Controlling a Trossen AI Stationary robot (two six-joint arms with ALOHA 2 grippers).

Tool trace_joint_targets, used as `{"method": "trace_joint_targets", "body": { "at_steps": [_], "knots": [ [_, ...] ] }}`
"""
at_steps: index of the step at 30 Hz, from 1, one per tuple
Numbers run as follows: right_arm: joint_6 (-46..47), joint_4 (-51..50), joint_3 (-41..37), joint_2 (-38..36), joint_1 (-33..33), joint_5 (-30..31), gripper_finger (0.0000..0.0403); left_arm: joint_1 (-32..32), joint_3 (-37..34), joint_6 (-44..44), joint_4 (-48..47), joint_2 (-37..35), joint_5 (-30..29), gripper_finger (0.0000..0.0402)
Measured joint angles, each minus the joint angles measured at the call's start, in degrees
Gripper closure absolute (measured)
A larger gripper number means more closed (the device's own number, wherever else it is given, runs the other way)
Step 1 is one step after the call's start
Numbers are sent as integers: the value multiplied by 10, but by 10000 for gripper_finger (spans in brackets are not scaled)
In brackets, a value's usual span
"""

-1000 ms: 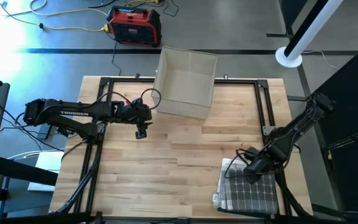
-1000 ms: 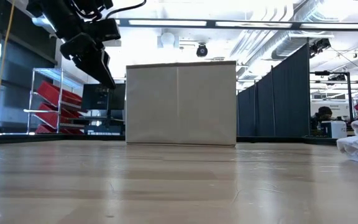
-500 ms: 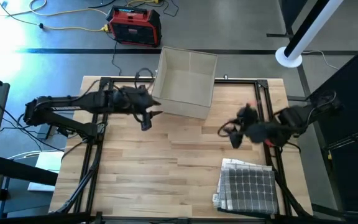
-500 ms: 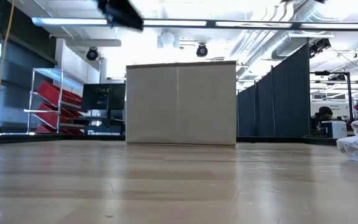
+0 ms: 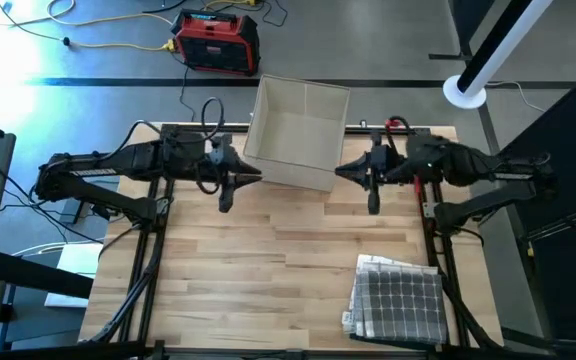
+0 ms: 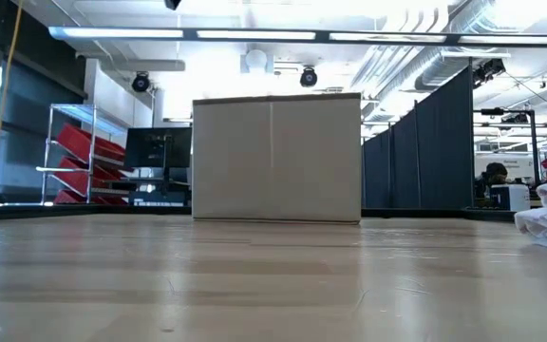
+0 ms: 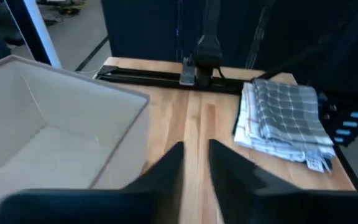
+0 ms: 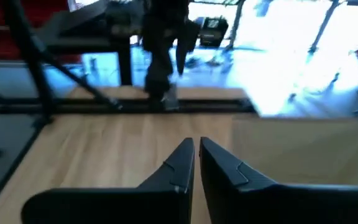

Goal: Fold towel
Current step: Return to Home Position

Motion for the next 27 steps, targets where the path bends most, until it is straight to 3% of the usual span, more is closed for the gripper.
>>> {"method": "trace_joint_targets", "body": {
  "at_steps": [3,7,11,15,23,27],
  "knots": [
    [16,35,-69,-31,-25,-38,399,-6,-42,-21,-5,-35,-14,392],
    [49,52,-163,-95,-56,-41,400,-9,-117,-46,7,-97,-24,389],
    [81,53,-241,-191,-85,-58,402,-7,-198,-78,15,-165,-19,400],
    [131,53,-313,-308,-95,-61,403,-7,-293,-149,92,-237,-23,397],
    [291,21,-404,-486,-95,-61,403,-7,-375,-197,114,-297,-47,397],
    [393,-10,-414,-525,-94,-68,403,-8,-383,-262,102,-292,-5,397]
  ]
}}
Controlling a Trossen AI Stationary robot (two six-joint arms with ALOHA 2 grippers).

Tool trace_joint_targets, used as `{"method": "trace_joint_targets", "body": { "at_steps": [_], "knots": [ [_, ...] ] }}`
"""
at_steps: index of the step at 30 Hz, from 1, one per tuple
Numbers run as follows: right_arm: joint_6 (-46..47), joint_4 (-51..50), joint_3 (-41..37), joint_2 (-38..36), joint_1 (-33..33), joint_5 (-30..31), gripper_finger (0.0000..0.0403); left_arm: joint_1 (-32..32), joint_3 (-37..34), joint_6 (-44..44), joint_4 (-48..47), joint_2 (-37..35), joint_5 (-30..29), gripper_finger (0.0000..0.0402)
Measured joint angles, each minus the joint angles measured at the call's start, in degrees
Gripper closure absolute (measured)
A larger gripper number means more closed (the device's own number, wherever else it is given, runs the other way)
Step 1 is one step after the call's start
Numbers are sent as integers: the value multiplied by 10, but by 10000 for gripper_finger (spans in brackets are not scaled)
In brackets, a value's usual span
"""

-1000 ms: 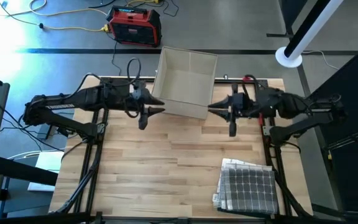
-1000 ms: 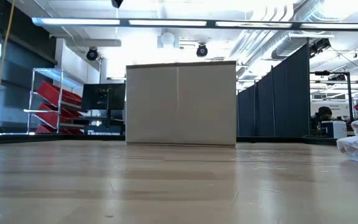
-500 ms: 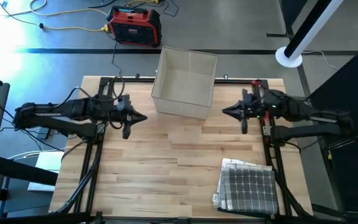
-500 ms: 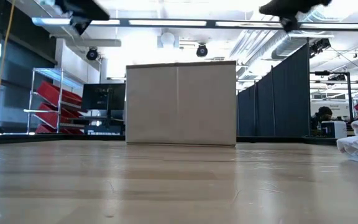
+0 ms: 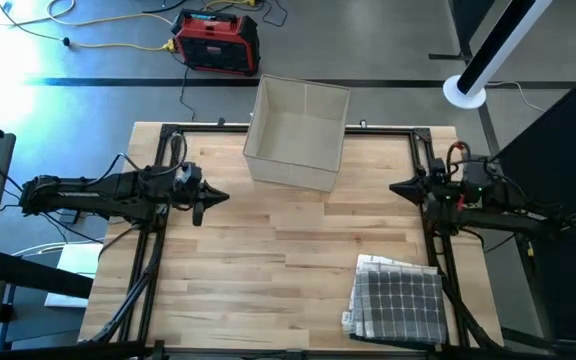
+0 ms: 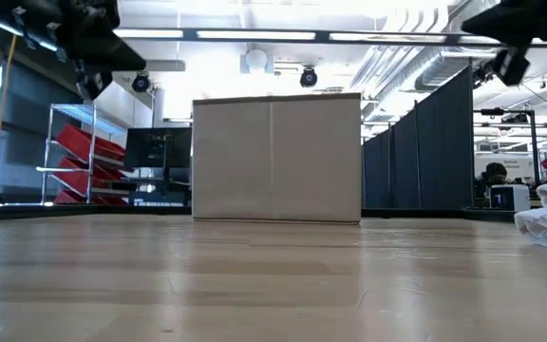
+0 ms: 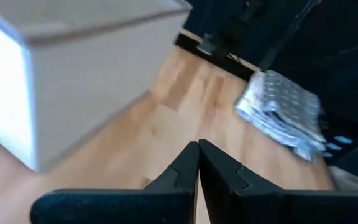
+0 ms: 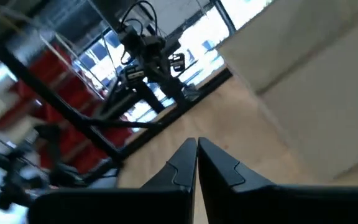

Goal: Fold towel
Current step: Return to Home Position

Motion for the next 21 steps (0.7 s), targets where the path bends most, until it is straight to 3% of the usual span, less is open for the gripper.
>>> {"method": "trace_joint_targets", "body": {
  "at_steps": [3,10,15,18,21],
  "knots": [
    [37,-35,0,-9,0,-5,403,0,0,-18,-9,10,9,397],
    [-40,-163,0,-9,0,18,403,-3,0,40,-44,27,-26,397],
    [-185,-98,0,-9,1,-46,403,-19,0,131,12,25,-21,396],
    [-164,-74,-10,-14,0,-57,403,-31,0,160,35,25,-19,396],
    [-159,34,-57,-15,1,-56,403,-41,0,160,36,25,-19,396]
  ]
}}
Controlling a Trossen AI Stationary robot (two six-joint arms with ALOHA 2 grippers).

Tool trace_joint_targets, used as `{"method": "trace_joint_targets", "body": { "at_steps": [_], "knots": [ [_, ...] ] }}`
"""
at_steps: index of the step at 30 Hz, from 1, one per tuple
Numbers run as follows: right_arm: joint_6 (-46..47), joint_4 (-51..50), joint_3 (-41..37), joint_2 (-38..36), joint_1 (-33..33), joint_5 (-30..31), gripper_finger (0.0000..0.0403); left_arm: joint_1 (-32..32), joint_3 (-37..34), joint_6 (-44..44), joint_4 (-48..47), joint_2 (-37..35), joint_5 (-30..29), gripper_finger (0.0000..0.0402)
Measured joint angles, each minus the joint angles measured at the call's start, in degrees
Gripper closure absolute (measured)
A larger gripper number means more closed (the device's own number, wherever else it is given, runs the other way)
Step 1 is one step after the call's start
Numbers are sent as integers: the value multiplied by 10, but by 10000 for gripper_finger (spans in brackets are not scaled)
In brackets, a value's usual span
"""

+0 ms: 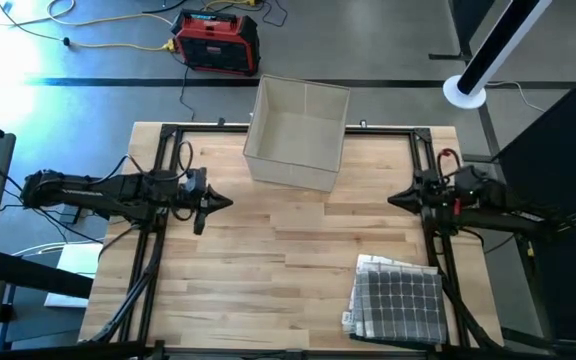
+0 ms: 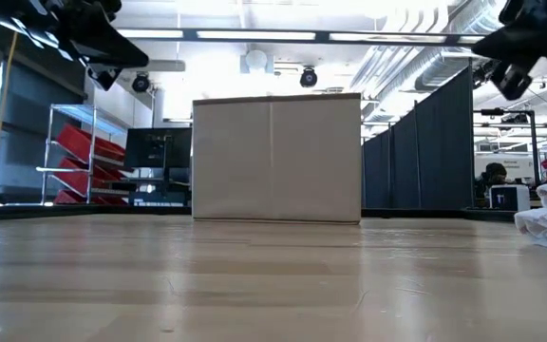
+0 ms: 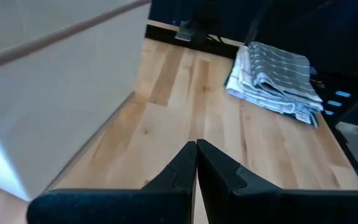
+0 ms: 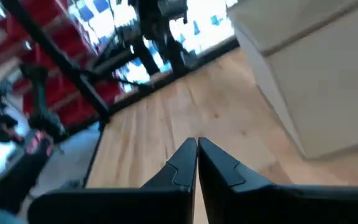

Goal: Fold towel
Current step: Return to Home Position

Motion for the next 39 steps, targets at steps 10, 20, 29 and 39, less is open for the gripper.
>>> {"method": "trace_joint_targets", "body": {
  "at_steps": [10,20,29,39],
  "knots": [
    [-5,321,-160,3,1,-10,403,-30,-34,0,104,0,-11,396],
    [-94,283,-176,3,55,12,403,-42,-131,-22,179,-20,36,396],
    [-125,218,-168,-32,79,25,402,-41,-165,-15,114,-136,51,396],
    [-147,162,-154,-80,79,5,402,-41,-217,-14,122,-286,69,396]
  ]
}}
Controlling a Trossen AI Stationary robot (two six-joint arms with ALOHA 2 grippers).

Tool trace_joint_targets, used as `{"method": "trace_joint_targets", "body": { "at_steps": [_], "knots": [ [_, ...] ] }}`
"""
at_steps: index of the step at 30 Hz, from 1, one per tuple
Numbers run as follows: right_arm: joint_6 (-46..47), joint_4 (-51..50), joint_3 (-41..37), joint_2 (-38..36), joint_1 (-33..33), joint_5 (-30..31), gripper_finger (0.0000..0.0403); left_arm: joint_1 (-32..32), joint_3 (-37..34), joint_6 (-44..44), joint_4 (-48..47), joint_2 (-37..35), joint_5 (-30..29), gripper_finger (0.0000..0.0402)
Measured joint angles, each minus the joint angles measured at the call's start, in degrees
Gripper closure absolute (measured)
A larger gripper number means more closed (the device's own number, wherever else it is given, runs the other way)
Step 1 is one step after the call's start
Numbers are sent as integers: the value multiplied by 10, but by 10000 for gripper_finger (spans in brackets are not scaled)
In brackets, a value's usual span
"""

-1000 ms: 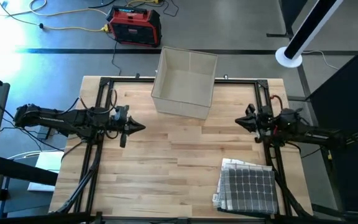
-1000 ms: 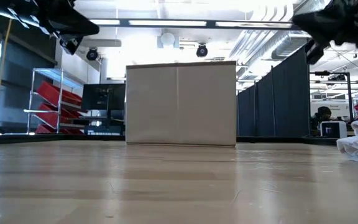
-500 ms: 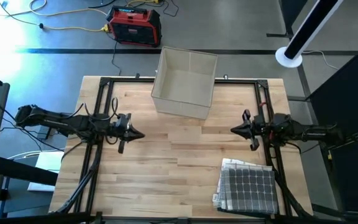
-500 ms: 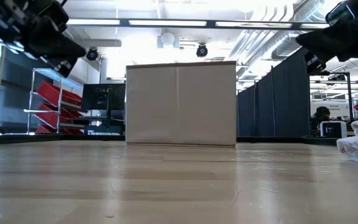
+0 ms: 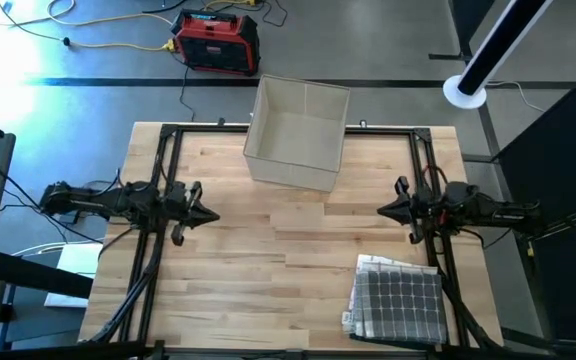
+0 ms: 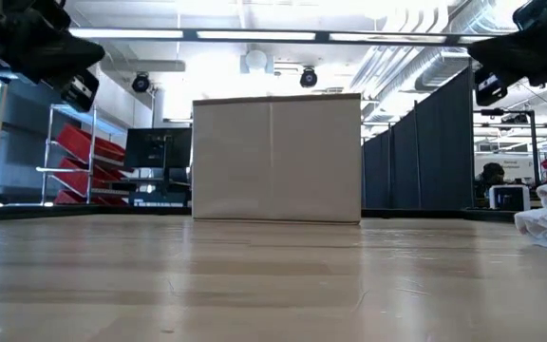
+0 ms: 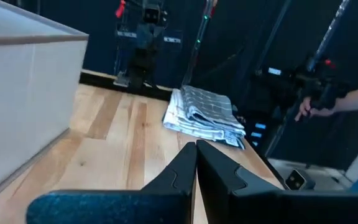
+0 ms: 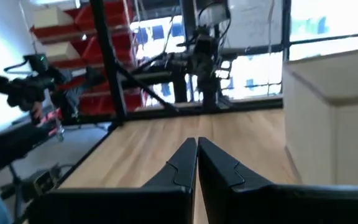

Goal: Fold towel
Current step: Return to Home Position

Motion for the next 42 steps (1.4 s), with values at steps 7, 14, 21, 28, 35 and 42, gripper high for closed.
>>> {"method": "trace_joint_targets", "body": {
  "at_steps": [7,14,21,28,35,42],
  "knots": [
    [-24,-32,-1,0,0,-4,402,0,-27,31,-25,-34,-3,396],
    [-33,-99,-1,0,0,-11,402,0,-44,65,3,-21,-15,396],
    [-5,-112,-1,0,0,-11,402,0,-44,5,3,-20,-15,396],
    [46,-113,-1,0,0,-6,402,0,-44,-20,3,-20,-15,396],
    [42,-113,-1,0,0,-6,402,0,-44,-20,2,-20,-15,396],
    [42,-113,-1,0,0,-5,402,0,-44,-20,2,-20,-16,396]
  ]
}}
